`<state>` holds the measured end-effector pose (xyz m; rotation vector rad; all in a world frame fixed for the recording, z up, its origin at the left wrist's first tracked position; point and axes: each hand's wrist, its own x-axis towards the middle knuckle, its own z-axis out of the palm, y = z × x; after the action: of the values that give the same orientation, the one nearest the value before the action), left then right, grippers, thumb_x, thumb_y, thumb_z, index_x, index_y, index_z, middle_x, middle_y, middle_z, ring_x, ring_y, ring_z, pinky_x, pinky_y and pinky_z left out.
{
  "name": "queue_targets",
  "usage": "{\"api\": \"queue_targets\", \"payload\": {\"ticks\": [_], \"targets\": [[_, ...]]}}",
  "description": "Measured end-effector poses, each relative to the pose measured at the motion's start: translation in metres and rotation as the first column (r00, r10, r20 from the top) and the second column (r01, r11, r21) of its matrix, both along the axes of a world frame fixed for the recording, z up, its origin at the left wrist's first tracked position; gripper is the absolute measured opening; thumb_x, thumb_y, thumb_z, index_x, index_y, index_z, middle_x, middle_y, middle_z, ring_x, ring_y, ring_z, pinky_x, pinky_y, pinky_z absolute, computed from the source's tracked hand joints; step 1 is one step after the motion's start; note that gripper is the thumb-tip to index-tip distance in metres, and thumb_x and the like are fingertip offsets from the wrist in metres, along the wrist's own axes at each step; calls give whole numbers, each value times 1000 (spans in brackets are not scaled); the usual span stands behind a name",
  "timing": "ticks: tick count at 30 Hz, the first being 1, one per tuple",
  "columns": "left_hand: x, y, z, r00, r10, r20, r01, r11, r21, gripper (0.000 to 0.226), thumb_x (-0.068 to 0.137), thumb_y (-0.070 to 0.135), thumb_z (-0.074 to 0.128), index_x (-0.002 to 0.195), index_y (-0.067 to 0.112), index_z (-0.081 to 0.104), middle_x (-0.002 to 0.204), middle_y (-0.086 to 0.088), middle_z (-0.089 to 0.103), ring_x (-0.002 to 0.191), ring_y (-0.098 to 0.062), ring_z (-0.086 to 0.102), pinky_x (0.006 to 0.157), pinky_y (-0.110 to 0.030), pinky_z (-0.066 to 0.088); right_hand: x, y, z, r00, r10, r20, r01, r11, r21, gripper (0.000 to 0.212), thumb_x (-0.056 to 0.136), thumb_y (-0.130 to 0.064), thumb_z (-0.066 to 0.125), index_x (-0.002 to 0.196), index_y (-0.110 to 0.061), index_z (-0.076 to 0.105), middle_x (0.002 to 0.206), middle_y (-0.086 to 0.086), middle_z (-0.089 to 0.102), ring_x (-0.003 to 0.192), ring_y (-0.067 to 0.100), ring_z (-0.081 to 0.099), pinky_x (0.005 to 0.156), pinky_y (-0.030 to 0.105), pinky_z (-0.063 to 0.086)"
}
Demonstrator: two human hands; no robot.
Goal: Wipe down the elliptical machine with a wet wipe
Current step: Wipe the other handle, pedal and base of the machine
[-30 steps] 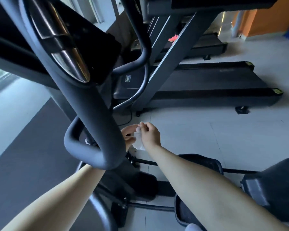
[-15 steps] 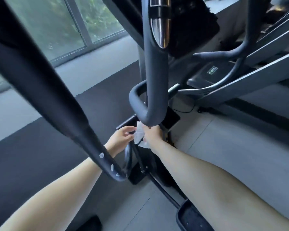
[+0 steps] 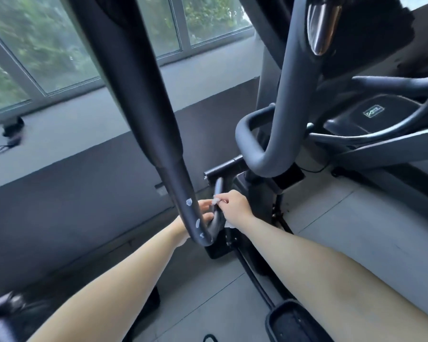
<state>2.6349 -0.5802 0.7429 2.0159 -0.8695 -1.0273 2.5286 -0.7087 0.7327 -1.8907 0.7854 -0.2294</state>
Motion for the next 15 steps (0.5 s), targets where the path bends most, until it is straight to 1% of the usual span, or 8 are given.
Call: {"api": "queue_targets", "payload": {"ticks": [2, 4, 5, 7, 10, 11, 13, 15], "targets": [[0, 5, -11, 999, 41, -35, -43, 998, -52, 38, 98, 2, 60, 134, 11, 54, 126, -3, 67, 99, 7, 67, 82, -12, 49, 13, -4, -1, 1000, -28, -14, 28, 1000, 13, 27, 90, -29, 53, 89, -26, 80, 104, 1, 66, 95, 26, 66, 72, 31, 56], [-3, 9, -13, 992, 108, -67, -114, 988, -106, 38, 98, 2, 62, 135, 7, 55, 131, -8, 65, 109, -3, 67, 86, -14, 49, 19, -4, -6, 998, -63, -23, 64, 998, 11, 24, 90, -31, 54, 89, -25, 78, 104, -1, 64, 91, 26, 67, 52, 24, 53], [-5, 11, -14, 987, 137, -86, -147, 981, -125, 37, 98, 0, 61, 134, 5, 57, 129, -8, 66, 112, -9, 66, 87, -15, 50, 19, -2, -8, 998, -58, -23, 58, 998, -12, 23, 93, -30, 55, 91, -24, 77, 104, 0, 62, 90, 24, 66, 47, 20, 49], [-11, 14, -13, 972, 199, -122, -215, 966, -140, 34, 98, -3, 59, 131, 6, 60, 121, -5, 69, 110, -13, 67, 85, -16, 52, 12, 4, -12, 1000, -17, -6, 16, 999, -51, 24, 99, -27, 55, 95, -22, 78, 104, 2, 60, 90, 20, 64, 52, 15, 48], [-16, 17, -12, 956, 249, -158, -272, 950, -150, 26, 97, -2, 62, 119, 11, 64, 113, -6, 72, 97, -8, 71, 79, -16, 52, -4, 9, -17, 996, 85, 17, -84, 993, -87, 27, 100, -18, 53, 105, -23, 80, 105, 4, 60, 99, 19, 60, 84, 26, 48], [-16, 17, -12, 952, 261, -162, -284, 947, -149, 25, 97, -2, 62, 118, 11, 62, 109, -5, 72, 91, -3, 71, 76, -14, 52, -5, 6, -17, 994, 113, 8, -111, 989, -100, 28, 99, -18, 54, 103, -26, 80, 103, 4, 61, 100, 19, 60, 89, 29, 47], [-20, 15, -8, 946, 276, -169, -300, 943, -141, 28, 97, -4, 60, 120, 12, 57, 102, -1, 69, 82, 2, 70, 70, -11, 50, 1, -2, -15, 992, 130, -1, -129, 986, -108, 30, 98, -21, 55, 87, -37, 79, 101, 2, 61, 98, 20, 62, 84, 32, 52], [-18, 13, -12, 950, 272, -152, -292, 947, -136, 30, 97, -4, 60, 121, 14, 56, 105, -1, 67, 88, -3, 69, 69, -9, 50, 13, -11, -11, 997, 78, -17, -79, 995, -66, 31, 95, -26, 55, 77, -40, 76, 104, 0, 63, 96, 22, 64, 67, 36, 60]]}}
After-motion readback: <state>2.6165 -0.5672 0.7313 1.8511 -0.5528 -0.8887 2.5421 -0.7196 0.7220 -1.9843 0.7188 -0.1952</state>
